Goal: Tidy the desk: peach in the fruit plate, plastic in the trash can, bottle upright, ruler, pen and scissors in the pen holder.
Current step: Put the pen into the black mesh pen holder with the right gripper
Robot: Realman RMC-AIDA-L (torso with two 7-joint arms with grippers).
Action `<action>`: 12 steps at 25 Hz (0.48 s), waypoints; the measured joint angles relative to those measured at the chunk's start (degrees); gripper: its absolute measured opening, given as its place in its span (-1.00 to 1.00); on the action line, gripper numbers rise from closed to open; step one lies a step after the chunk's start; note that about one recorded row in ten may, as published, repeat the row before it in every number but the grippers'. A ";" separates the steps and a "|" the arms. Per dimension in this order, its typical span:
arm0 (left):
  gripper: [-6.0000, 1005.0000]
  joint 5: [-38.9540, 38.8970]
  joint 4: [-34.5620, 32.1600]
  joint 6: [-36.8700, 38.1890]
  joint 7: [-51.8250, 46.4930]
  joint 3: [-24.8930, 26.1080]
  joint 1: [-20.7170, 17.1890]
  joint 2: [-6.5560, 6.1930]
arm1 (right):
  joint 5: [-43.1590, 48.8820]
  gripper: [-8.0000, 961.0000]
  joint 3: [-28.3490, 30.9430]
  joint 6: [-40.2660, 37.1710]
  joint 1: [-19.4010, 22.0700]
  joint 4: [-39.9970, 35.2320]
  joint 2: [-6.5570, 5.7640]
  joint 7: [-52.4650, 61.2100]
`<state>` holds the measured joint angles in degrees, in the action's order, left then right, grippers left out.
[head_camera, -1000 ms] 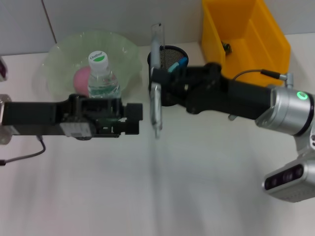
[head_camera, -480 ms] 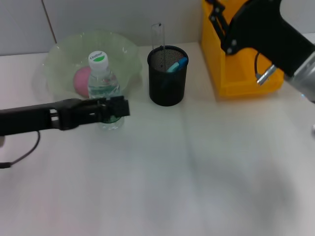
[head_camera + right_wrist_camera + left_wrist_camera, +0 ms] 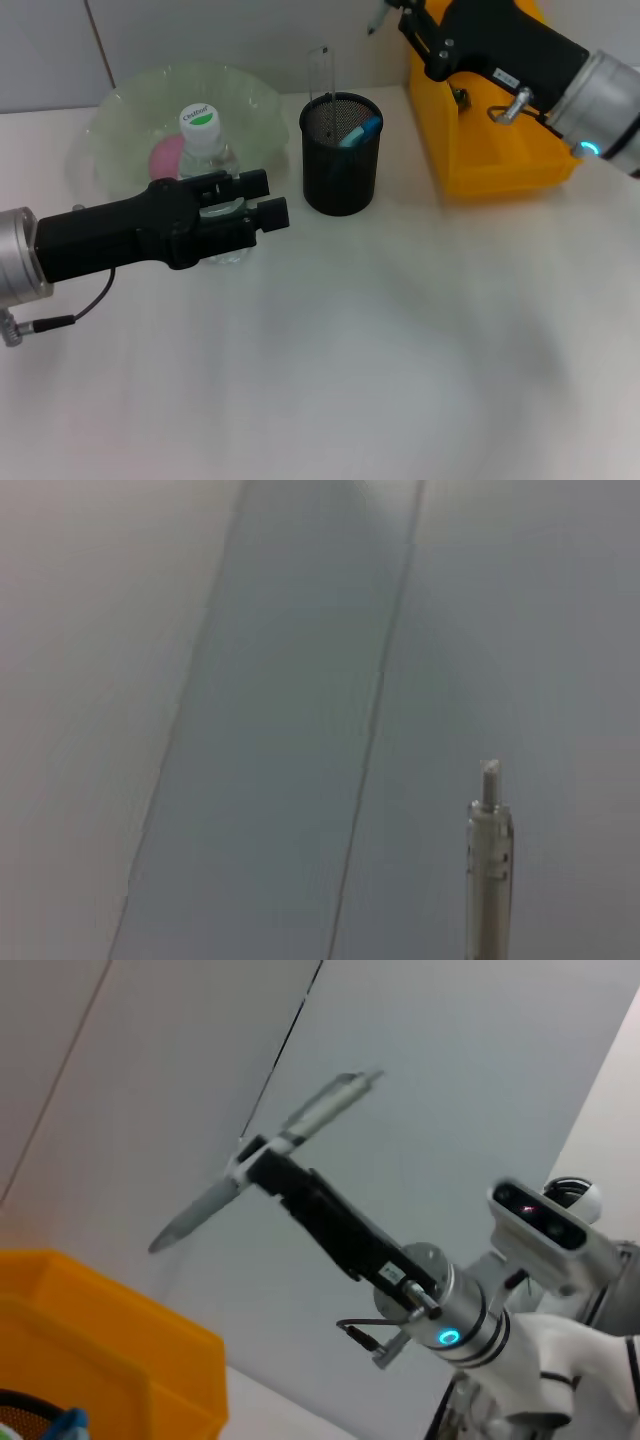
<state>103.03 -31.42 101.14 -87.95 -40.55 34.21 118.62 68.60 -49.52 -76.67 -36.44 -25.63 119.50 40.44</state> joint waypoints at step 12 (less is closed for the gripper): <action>0.36 0.16 0.70 -5.31 5.03 -2.99 0.93 -0.18 | 0.04 -0.55 -10.50 14.83 0.38 -5.55 -0.20 13.42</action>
<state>103.19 -30.72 95.83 -82.91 -43.54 35.14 118.45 68.64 -60.02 -61.83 -36.06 -31.18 119.29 53.87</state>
